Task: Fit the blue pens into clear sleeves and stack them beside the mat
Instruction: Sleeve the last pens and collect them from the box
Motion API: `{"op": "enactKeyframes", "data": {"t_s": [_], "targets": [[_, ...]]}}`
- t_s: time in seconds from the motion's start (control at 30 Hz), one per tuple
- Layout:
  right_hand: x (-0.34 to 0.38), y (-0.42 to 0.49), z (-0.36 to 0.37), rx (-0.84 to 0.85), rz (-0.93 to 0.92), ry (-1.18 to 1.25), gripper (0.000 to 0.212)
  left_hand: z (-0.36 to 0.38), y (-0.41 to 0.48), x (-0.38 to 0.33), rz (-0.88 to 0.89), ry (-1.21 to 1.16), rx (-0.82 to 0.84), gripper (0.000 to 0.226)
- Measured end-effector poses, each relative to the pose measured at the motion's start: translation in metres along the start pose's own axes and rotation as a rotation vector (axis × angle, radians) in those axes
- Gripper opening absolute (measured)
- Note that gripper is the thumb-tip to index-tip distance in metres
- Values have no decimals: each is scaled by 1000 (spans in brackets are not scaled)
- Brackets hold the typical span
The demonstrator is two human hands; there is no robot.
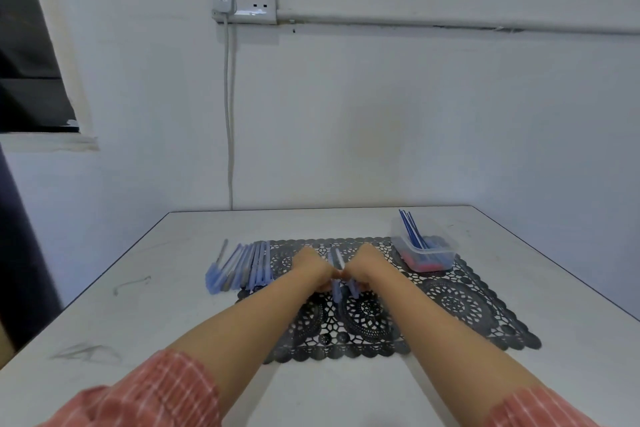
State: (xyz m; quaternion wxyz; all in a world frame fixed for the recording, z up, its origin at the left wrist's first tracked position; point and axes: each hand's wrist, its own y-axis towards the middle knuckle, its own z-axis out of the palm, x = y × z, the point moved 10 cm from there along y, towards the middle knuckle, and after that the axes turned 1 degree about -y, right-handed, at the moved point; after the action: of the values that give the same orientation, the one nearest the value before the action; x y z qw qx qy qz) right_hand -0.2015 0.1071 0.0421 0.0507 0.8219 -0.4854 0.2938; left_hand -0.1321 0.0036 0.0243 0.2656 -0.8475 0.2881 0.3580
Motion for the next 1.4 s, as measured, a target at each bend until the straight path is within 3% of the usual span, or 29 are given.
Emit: {"op": "enactKeyframes", "data": {"t_s": [0.17, 0.23, 0.3, 0.43, 0.6, 0.73, 0.8, 0.87, 1.0, 1.17, 1.4], "targets": [[-5, -7, 1, 32, 25, 4, 19, 7, 6, -3, -17, 106, -38, 24], [-7, -4, 4, 33, 31, 68, 28, 3, 4, -4, -28, 142, -52, 13], [-7, -5, 5, 29, 22, 71, 35, -4, 3, -1, -55, 55, -108, 19], [1, -6, -5, -66, -46, -31, 23, 5, 15, 4, -17, 36, -15, 32], [8, -6, -13, -191, -85, -92, 33, -7, 16, 10, 39, -167, 32, 20], [31, 4, 6, -163, -163, 23, 19, -65, 9, 4, 287, 112, -226, 20], [49, 9, 22, -107, -187, 131, 31, -100, 5, 9, 334, 249, -371, 23], [66, 10, 38, -48, -200, 192, 34, -131, 9, 23, 288, 307, -474, 23], [95, 9, 63, -5, -202, 191, 12, -167, 28, 63, 123, 369, -470, 29], [111, 12, 76, -57, -216, 242, 36, -181, 39, 97, 27, 309, -412, 23], [118, 10, 77, -80, -182, 135, 22, -186, 35, 112, -33, 389, -395, 20]]}}
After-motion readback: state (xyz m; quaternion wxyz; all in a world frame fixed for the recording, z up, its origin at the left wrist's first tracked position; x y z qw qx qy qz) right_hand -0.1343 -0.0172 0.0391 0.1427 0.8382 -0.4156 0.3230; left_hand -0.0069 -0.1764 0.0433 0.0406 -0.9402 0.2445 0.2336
